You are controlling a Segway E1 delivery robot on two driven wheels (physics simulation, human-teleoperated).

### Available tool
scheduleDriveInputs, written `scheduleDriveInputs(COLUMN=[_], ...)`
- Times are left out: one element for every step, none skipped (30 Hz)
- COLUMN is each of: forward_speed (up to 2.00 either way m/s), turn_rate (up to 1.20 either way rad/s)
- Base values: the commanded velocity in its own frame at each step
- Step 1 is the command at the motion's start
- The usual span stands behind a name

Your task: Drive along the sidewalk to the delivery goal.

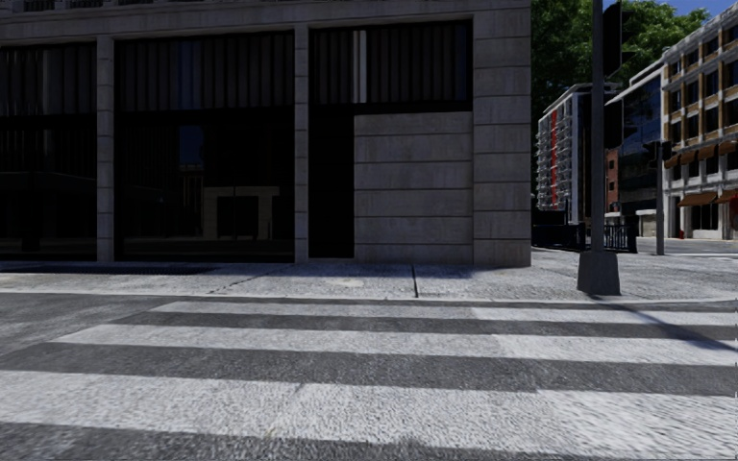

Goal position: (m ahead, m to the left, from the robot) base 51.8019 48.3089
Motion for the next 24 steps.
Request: scheduleDriveInputs(forward_speed=[2.00, 2.00, 2.00, 2.00, 2.00, 2.00, 2.00, 2.00, 2.00, 2.00, 2.00, 2.00, 2.00, 2.00, 2.00, 2.00, 2.00, 2.00, 2.00, 2.00, 2.00, 2.00, 2.00, 2.00], turn_rate=[0.00, 0.00, 0.00, 0.00, 0.00, 0.00, 0.00, 0.00, 0.00, 0.00, 0.00, 0.00, 0.00, 0.00, 0.00, 0.00, 0.00, 0.00, 0.00, 0.00, 0.00, 0.00, 0.00, 0.00])
